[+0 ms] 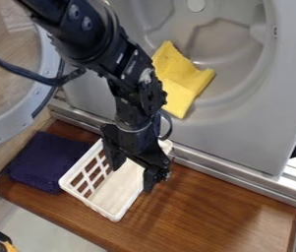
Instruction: Grab the white basket
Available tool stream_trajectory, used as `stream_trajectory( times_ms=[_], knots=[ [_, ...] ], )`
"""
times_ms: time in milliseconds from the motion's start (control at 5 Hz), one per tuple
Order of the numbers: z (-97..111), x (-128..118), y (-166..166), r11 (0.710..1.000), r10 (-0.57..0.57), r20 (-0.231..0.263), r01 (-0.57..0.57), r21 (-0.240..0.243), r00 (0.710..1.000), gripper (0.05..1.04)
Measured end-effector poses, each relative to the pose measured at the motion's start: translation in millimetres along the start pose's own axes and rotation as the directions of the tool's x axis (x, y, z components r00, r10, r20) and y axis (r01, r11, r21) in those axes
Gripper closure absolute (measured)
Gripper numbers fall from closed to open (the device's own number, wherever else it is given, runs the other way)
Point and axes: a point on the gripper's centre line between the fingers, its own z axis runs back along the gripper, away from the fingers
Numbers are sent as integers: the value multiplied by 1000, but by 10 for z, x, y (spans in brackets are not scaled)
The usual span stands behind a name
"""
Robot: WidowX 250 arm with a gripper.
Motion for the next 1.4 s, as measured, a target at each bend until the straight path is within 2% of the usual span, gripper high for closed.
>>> stream_trajectory(
  times_ms=[200, 400, 600, 800, 1000, 1400],
  knots=[
    [-53, -31, -2, 1000, -3, -23, 3, -2, 1000, 83],
    [-85, 64, 36, 999, -33, -24, 33, 5, 999, 83],
    [-16, 171, 249, 1000, 3, -27, -2, 22, 1000, 83],
    [6, 205, 686, 995, 100, -30, -99, 32, 995, 83],
    [-137, 175, 1008, 988, 155, -70, -153, 35, 985, 83],
    [-367, 120, 1263, 974, 224, -123, -218, 62, 967, 83]
  ],
)
